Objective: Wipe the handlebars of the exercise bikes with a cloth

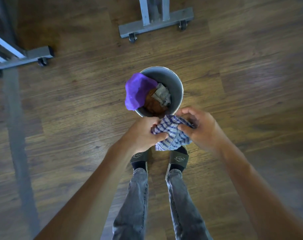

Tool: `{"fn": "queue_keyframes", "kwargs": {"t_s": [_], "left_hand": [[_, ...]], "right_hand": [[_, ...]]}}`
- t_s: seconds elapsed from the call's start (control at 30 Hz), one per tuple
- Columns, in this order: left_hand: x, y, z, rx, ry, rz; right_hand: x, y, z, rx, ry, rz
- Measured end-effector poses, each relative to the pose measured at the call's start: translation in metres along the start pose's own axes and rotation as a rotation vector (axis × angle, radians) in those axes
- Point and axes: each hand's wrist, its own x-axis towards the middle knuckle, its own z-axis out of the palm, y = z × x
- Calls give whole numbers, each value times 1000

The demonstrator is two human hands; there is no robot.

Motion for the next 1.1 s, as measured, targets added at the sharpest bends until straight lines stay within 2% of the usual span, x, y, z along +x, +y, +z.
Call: {"fn": "queue_keyframes", "kwargs": {"t_s": [0.13,0.3,0.53,0.7,0.8,0.93,1.1], "left_hand": [[16,-31,27,-83,100,-42],[67,-69,47,-11,276,-166],[126,-118,56,479,546,-204],[127,-126,59,467,631,-145],[120,-127,57,471,624,-58],[113,-134,57,610,500,25],[103,-130,58,665,461,26]], "right_hand": [[23,28,16,-152,27,-3],[91,58,36,-313,6,-65],[182,104,72,-504,-43,-220],[167,132,73,-646,94,-388],[144,144,67,-723,71,-392],[130,160,64,-859,7,-439],[123,154,62,-799,39,-380]]}}
